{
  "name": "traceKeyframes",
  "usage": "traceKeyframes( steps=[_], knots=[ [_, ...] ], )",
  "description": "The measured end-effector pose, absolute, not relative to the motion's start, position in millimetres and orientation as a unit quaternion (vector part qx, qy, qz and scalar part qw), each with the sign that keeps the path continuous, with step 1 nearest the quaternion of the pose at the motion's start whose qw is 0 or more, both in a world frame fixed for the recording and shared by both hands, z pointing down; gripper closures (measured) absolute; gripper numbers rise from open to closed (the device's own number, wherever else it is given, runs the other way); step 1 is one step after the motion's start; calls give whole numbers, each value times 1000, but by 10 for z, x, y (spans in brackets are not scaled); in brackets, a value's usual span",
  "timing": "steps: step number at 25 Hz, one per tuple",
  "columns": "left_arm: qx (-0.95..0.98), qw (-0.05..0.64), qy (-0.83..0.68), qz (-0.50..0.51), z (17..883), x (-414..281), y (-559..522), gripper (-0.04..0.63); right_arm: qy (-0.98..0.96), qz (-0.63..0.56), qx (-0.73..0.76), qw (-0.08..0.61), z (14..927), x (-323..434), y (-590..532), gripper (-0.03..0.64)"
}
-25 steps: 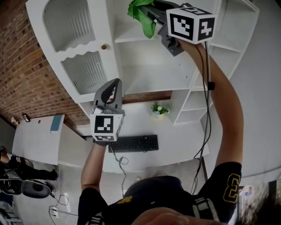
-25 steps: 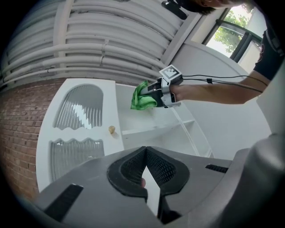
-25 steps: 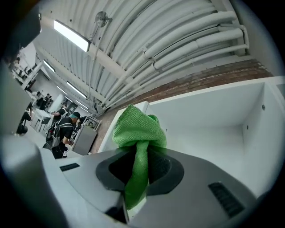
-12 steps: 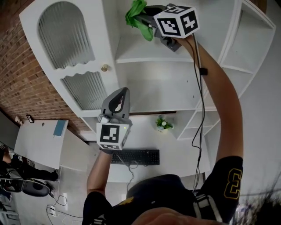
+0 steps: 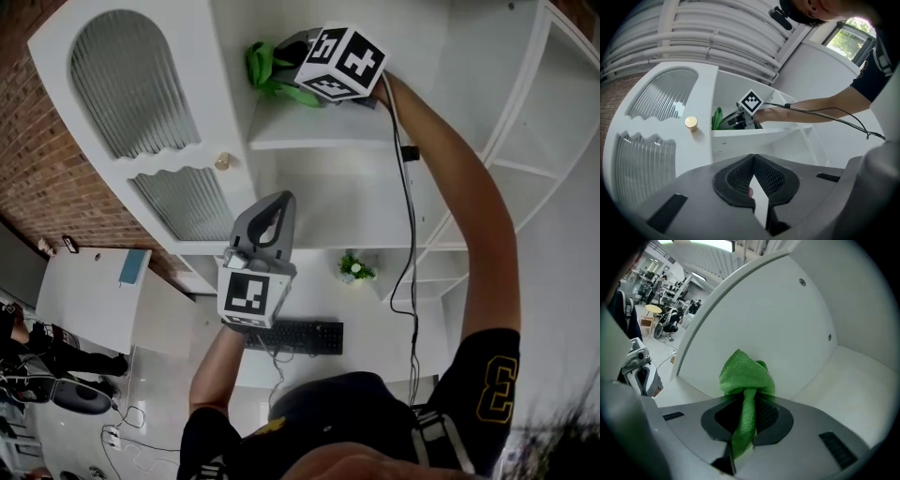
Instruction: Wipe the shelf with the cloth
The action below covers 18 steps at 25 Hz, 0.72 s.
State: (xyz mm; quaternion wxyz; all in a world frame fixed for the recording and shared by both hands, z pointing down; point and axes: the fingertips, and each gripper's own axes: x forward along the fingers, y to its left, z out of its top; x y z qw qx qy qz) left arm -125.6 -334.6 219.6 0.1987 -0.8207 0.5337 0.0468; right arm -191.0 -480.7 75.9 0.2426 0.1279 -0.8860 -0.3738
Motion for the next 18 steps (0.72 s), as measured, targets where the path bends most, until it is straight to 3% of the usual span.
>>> traceKeyframes(
  steps=[18],
  knots=[
    [-823, 192, 531, 63, 2126, -1212, -3507, 577, -853, -377, 112, 343, 1233, -1900, -4950, 574]
  ],
)
